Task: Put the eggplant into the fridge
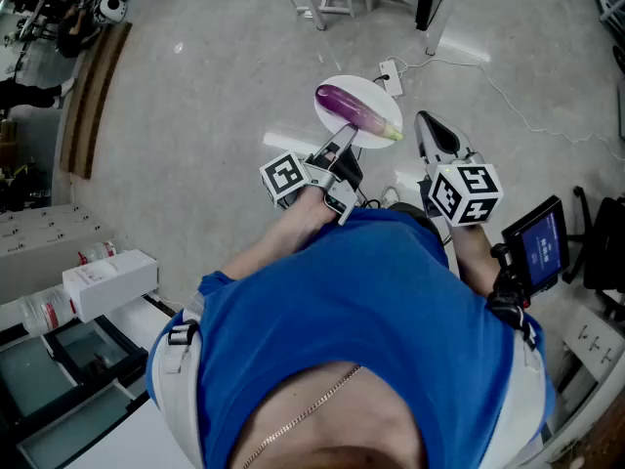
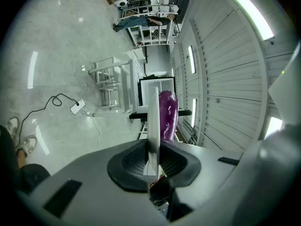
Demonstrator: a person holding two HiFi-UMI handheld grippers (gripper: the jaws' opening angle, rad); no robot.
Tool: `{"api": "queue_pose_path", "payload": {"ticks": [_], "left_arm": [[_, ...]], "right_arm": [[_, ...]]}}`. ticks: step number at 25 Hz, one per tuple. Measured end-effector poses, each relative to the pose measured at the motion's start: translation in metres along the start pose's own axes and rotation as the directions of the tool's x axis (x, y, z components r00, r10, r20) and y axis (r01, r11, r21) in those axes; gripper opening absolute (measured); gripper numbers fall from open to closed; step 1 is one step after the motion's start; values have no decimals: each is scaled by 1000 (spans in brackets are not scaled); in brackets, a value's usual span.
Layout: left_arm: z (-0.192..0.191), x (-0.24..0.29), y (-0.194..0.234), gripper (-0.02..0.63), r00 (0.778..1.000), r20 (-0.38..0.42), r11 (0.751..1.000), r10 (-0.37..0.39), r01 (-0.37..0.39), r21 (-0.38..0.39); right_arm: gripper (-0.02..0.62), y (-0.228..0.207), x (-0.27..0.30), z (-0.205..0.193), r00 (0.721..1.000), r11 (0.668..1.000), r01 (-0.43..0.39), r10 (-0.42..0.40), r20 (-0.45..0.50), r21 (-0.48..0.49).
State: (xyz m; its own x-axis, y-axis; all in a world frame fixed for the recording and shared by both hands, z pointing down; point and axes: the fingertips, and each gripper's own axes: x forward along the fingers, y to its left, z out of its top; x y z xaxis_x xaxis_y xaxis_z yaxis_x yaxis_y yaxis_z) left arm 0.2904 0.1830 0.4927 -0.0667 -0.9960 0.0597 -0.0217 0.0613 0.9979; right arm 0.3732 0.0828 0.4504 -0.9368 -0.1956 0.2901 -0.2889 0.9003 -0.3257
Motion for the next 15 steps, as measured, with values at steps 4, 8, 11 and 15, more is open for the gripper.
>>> {"api": "queue_pose_path", "payload": {"ticks": [4,8,11,15], "left_arm": [[1,-2,1,63,1000,6,1000,1,-1,3],[0,-3,0,63,1000,11,1000,-1,1,2],[1,-5,-2,63,1000,16,1000,-4,4,5],[-1,-4,-3,63,1000,23,1000,-4,4,6]], "right_arm": [[2,1,0,0,1000,1000,-5,5,2,-3],[2,2,0,0,1000,1000,-14,14,5,-3],[2,5,0,1,1000,1000,-25,25,8,-1],[2,3,-1,3,999,999,-38,38,15,5]]}}
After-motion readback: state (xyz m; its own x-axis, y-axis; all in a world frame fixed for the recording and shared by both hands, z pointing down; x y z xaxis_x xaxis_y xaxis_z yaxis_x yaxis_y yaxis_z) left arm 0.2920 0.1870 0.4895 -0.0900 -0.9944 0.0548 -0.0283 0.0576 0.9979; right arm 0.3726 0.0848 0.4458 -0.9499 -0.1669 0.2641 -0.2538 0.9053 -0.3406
